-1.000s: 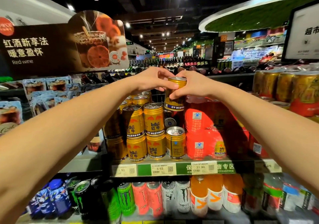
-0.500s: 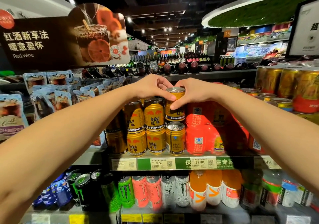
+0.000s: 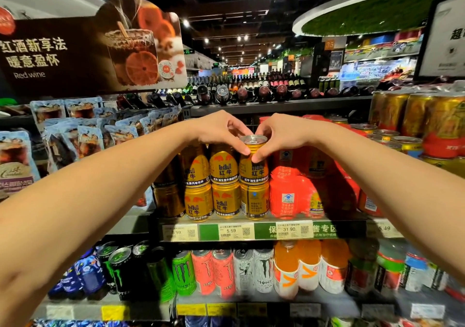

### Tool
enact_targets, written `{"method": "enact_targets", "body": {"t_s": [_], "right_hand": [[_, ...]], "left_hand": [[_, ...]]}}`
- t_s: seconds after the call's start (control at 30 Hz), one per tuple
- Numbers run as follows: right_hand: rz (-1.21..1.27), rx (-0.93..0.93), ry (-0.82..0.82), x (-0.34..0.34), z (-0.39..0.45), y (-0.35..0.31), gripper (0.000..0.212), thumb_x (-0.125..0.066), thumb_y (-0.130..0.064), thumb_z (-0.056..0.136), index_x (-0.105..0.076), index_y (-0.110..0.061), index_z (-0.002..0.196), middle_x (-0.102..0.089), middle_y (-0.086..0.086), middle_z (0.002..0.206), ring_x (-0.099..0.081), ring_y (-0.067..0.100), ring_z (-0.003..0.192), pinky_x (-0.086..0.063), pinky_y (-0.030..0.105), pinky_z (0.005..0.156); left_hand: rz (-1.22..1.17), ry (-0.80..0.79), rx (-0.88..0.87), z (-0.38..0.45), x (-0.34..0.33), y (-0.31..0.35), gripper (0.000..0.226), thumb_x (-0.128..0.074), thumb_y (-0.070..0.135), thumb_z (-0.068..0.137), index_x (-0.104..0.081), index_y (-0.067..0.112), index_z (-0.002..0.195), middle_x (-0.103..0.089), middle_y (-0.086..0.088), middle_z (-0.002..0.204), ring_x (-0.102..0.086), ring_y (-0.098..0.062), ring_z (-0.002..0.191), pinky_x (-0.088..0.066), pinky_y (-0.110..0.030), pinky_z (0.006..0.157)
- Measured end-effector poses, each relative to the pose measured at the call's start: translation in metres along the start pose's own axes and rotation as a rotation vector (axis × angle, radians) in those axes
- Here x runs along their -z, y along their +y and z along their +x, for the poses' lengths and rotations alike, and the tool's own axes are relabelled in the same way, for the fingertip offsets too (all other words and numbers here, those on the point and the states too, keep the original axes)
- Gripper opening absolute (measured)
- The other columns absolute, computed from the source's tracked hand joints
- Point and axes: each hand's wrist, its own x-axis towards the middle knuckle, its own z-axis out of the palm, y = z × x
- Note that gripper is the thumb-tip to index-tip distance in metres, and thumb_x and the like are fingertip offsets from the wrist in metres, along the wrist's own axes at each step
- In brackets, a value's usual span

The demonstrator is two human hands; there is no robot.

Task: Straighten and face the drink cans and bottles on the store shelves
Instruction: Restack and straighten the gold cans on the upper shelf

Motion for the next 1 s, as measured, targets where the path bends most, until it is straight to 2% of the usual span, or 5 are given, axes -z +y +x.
{"method": "enact_targets", "body": {"t_s": [0.27,0.53,0.77,0.9,1.0], "right_hand": [[-0.066,-0.050,-0.049,0.003,-0.002,-0.001,0.058,-0.079,-0.067,0.059,-0.069,-0.023,0.094,-0.068,-0.004,0.093,-0.062,0.014,0.086,-0.047,0.033,0.076],[-0.137,-0.052,-0.020,0.002,-0.005,-0.004,0.060,-0.072,-0.069,0.067,-0.067,-0.020,0.101,-0.065,0.000,0.100,-0.056,0.017,0.094,-0.028,0.038,0.090],[-0.111,-0.064,-0.019,0.002,-0.008,-0.006,0.073,-0.073,-0.063,0.072,-0.054,-0.023,0.131,-0.051,-0.014,0.126,-0.053,0.014,0.106,-0.042,0.033,0.096],[-0.023,-0.017,-0.016,0.000,-0.009,-0.006,0.055,-0.077,-0.051,0.075,-0.061,-0.024,0.120,-0.063,-0.007,0.114,-0.061,0.016,0.104,-0.048,0.034,0.091],[-0.019,-0.026,-0.009,0.000,-0.009,-0.008,0.053,-0.078,-0.051,0.074,-0.063,-0.024,0.117,-0.063,-0.004,0.114,-0.061,0.017,0.102,-0.049,0.037,0.093]], "left_hand": [[0.066,-0.013,-0.020,0.002,-0.002,0.001,0.047,-0.086,0.030,0.072,-0.071,0.027,0.116,-0.074,0.018,0.098,-0.067,0.000,0.092,-0.049,-0.014,0.084],[0.126,-0.027,-0.040,-0.003,-0.005,0.008,0.048,-0.080,0.045,0.066,-0.068,0.039,0.112,-0.073,0.008,0.102,-0.066,-0.015,0.098,-0.050,-0.034,0.094],[0.246,-0.024,0.005,-0.011,-0.003,0.006,0.062,-0.082,0.048,0.071,-0.061,0.030,0.126,-0.070,0.001,0.111,-0.063,-0.018,0.103,-0.047,-0.038,0.101],[0.435,-0.070,0.151,-0.019,0.007,0.006,0.075,-0.077,0.068,0.059,-0.062,0.021,0.115,-0.073,-0.005,0.098,-0.064,-0.004,0.084,-0.045,-0.026,0.080],[0.421,-0.077,0.178,-0.025,0.012,0.003,0.088,-0.069,0.080,0.041,-0.064,0.019,0.105,-0.074,-0.018,0.098,-0.072,-0.024,0.086,-0.053,-0.029,0.078]]}}
